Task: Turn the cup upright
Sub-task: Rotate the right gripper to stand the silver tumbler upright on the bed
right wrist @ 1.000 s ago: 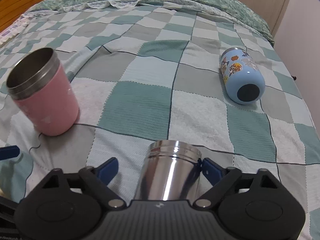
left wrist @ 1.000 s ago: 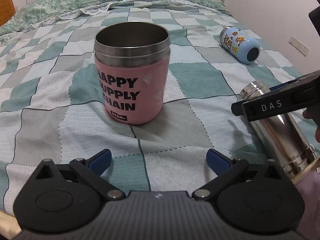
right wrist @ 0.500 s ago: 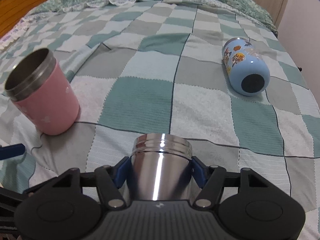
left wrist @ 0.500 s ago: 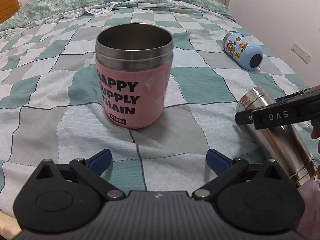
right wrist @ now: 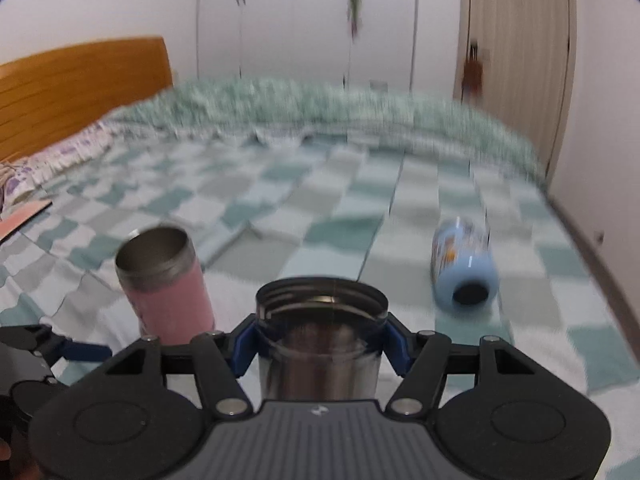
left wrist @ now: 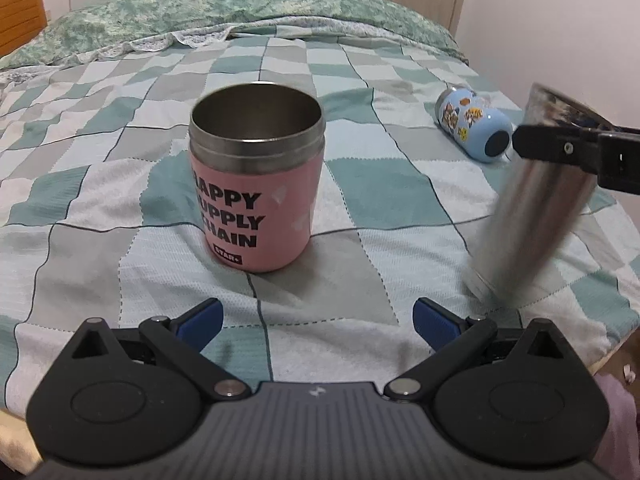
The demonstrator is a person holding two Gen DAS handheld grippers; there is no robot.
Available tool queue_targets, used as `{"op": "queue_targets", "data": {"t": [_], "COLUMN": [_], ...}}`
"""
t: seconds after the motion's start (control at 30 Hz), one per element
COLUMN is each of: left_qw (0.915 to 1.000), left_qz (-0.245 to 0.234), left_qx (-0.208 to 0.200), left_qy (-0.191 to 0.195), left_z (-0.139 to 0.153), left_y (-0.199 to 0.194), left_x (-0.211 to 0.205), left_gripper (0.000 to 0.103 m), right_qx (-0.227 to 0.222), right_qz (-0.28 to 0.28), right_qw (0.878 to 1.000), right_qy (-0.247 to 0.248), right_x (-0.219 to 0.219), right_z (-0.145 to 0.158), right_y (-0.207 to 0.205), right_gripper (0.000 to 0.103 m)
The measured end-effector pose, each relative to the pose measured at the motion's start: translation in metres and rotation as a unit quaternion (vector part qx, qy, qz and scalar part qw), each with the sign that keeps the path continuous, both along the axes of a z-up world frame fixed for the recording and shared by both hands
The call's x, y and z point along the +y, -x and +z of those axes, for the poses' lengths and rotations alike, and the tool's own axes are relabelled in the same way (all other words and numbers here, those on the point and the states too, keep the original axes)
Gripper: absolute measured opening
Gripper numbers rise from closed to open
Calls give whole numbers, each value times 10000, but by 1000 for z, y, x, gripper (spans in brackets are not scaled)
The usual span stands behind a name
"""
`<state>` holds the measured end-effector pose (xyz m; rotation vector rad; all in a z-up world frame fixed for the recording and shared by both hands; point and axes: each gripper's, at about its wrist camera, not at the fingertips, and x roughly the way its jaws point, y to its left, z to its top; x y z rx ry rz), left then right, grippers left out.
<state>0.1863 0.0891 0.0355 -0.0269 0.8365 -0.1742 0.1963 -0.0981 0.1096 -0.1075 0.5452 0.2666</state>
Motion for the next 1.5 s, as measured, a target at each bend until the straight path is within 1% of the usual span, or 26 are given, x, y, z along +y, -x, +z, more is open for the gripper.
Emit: {"op": "queue_targets", "data": {"t": [0.2, 0.3, 0.37, 0.47, 0.6, 0.77, 0.97, 1.13, 1.17, 1.23, 1.3, 1.4, 1.5], "left_qw": [9999, 9999, 9998, 9998, 9998, 9997, 9997, 9997, 9998, 9997, 9997, 9997, 9997], "left_qz": [116, 154, 178, 208, 218, 223, 224, 222, 222, 222, 229, 237, 236], "left_qx": [15, 13, 14, 22, 27, 40, 34, 29, 25, 20, 21, 9, -6], "left_qy": [27, 18, 12, 15, 11, 11, 10, 11, 11, 15, 21, 28, 28], "left_z": [-1, -2, -3, -3, -5, -5, -5, -5, -5, -4, -3, -1, 1], "left_y": [0, -1, -1, -2, -1, -1, 0, 0, 0, 1, 1, 4, 7], "left_x": [0, 1, 3, 3, 3, 3, 3, 3, 3, 3, 2, 1, 1], "left_gripper": [103, 103, 103, 103, 103, 103, 103, 103, 103, 103, 103, 103, 103], "right_qx": [-676, -1049, -1212, -1206, -1210, -1225, -1235, -1058, -1039, -1079, -1124, -1177, -1232], "right_qz": [-1, -37, -45, 17, 54, 62, 90, -1, -18, -27, 6, 33, 67], "right_qw": [9975, 9943, 9925, 9925, 9926, 9924, 9923, 9943, 9945, 9940, 9935, 9929, 9922], "right_qy": [-208, -182, -137, -185, -61, -38, 15, -87, -113, -159, -175, -160, -171], "right_x": [-1, 2, 4, 7, 14, 20, 23, 17, 17, 14, 14, 14, 13], "right_z": [-9, -19, -24, -30, -40, -49, -51, -48, -48, -46, -44, -41, -39], "right_y": [5, 9, 11, 8, 4, 2, 2, -1, -1, 0, 2, 5, 9], "right_gripper": [63, 63, 63, 63, 63, 63, 63, 64, 66, 79, 81, 87, 89]}}
